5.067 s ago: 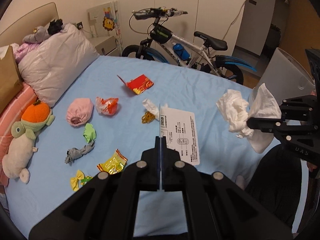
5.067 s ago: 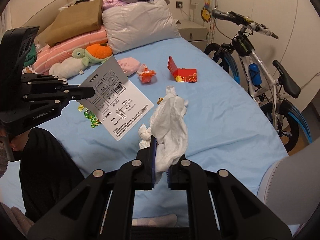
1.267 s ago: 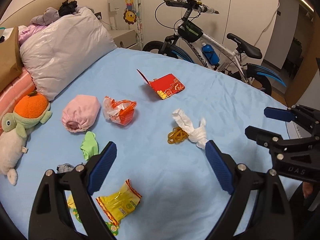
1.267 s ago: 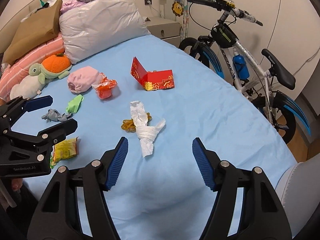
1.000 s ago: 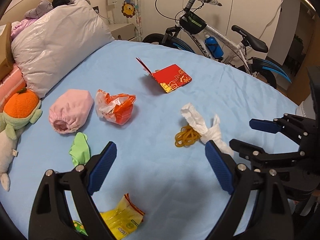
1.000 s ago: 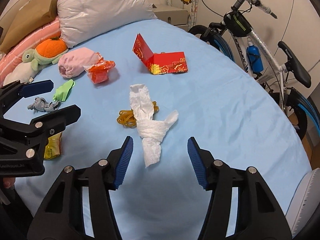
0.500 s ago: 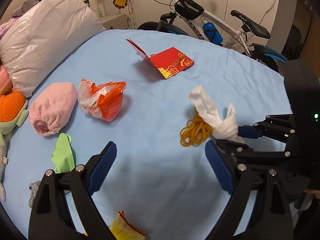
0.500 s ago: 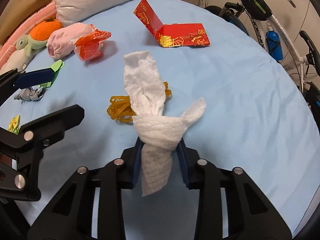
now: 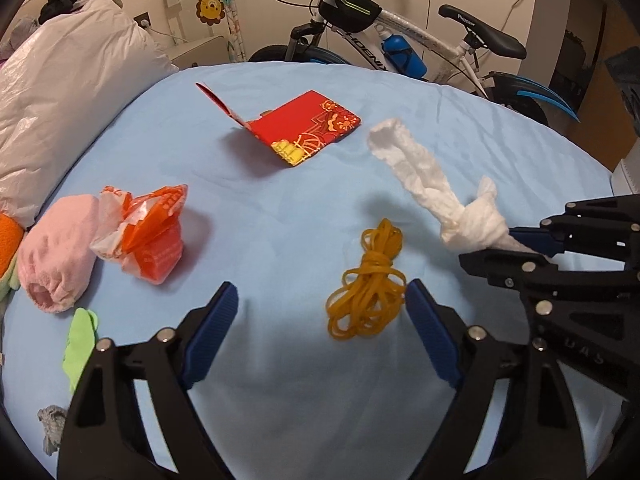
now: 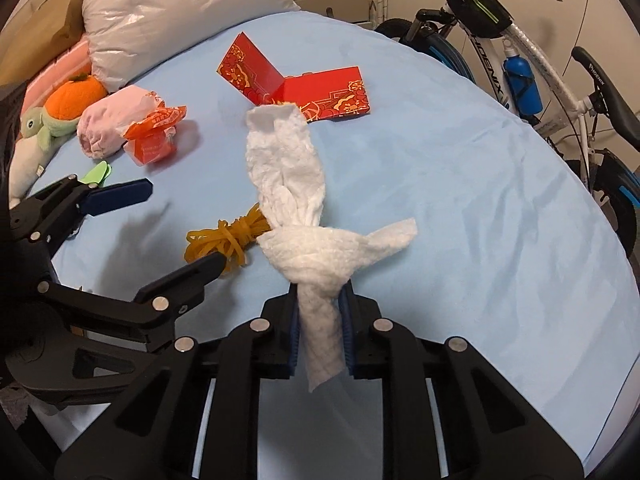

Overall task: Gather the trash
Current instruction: 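Grasp the knotted tissue with the right tool while the left tool grasps the rubber bands, then carry the tissue and rubber bands over the grey bin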

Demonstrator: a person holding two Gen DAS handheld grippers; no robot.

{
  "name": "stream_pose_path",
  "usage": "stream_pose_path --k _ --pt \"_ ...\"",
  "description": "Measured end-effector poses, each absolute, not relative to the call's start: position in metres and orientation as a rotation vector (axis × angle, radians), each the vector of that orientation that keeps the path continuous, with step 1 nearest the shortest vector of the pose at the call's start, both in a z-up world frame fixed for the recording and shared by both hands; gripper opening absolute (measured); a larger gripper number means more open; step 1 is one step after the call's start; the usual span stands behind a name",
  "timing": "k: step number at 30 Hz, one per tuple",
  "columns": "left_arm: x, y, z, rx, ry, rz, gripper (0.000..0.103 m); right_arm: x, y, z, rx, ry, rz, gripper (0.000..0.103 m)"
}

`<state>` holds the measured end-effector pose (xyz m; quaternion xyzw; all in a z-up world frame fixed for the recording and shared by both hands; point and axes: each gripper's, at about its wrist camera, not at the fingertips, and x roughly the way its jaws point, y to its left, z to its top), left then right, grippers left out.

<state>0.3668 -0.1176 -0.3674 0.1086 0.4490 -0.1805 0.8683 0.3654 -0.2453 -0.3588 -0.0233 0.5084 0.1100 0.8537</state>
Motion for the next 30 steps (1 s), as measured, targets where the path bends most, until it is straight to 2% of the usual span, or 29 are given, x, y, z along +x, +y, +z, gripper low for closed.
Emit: stream_pose_path --k 1,3,4,6,17,30 --pt "0.369 -0.12 -0.372 0.227 0.957 -0.395 0.06 0.367 -0.247 -0.359 -0.04 1.07 0.228 0.016" --pt "0.369 -0.125 -0.377 0.211 0.977 -0.45 0.032 0.367 -0.248 -0.359 -0.044 1.067 0.222 0.016" --pt "0.367 -0.127 -0.378 0.211 0.973 -0.461 0.029 0.368 -0.248 -0.36 -0.046 1.067 0.221 0.016" --pt "0.362 -0.133 -0.377 0.24 0.965 -0.473 0.016 0.368 -0.249 -0.36 -0.045 1.066 0.221 0.016" --pt "0.344 -0.124 -0.356 0.216 0.966 -0.452 0.014 0.356 -0.254 -0.346 -0.014 1.042 0.229 0.016" --pt "0.261 -0.111 -0.279 0.215 0.909 -0.389 0.014 0.275 -0.271 -0.28 0.01 0.978 0.226 0.016"
